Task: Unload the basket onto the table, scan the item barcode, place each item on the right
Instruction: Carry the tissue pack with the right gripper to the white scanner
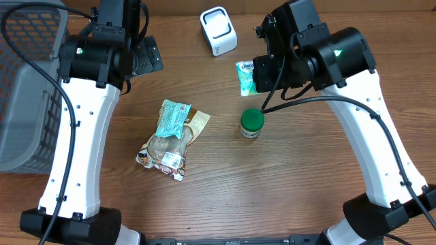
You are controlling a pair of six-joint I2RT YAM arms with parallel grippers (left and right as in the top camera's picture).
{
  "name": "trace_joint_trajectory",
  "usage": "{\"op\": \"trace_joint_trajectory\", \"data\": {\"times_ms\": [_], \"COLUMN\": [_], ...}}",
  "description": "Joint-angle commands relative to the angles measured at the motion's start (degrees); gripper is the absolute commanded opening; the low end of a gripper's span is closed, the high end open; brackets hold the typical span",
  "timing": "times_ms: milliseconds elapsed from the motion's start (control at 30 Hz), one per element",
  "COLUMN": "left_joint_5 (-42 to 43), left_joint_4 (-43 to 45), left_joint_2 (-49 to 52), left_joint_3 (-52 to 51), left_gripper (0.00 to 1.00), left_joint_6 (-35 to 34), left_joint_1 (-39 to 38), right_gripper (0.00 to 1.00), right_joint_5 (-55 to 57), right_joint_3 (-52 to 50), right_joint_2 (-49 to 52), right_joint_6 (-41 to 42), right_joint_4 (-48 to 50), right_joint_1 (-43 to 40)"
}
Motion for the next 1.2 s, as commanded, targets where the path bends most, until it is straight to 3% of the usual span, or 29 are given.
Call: {"op": "trace_joint_trajectory", "data": {"times_ms": [0,467,633,1033,1167], "left_joint_5": [-0.81,-0.81,-0.81,-0.81,-0.79], "left_joint_4": [0.07,0.07,0.04,0.07,0.07], "left_joint_2": [-1.25,-1.25,-1.25,-1.25,-1.25], "left_joint_3": [1.16,1.16,1.18,1.16,1.16], "left_gripper": [1.00,1.00,1.00,1.00,0.99], "left_joint_6": [0.85,0.85,0.85,0.85,0.85], "left_joint_1": [-0.07,-0.07,-0.07,-0.07,-0.07], "right_gripper": [0.04,0.04,0.04,0.04,0.04], "right_joint_5": [0.98,6.40,12.22,38.23,40.83], "right_joint_3": [1.18,1.18,0.98,0.63,0.59], "right_joint_2": [-1.20,-0.61,2.21,13.90,18.80], "right_joint_6": [-0.24,-1.11,-7.26,-24.57,-28.81], "right_joint_4": [0.31,5.68,12.37,36.22,43.12], "right_joint_1": [-0.09,0.00,1.03,7.50,8.52]}}
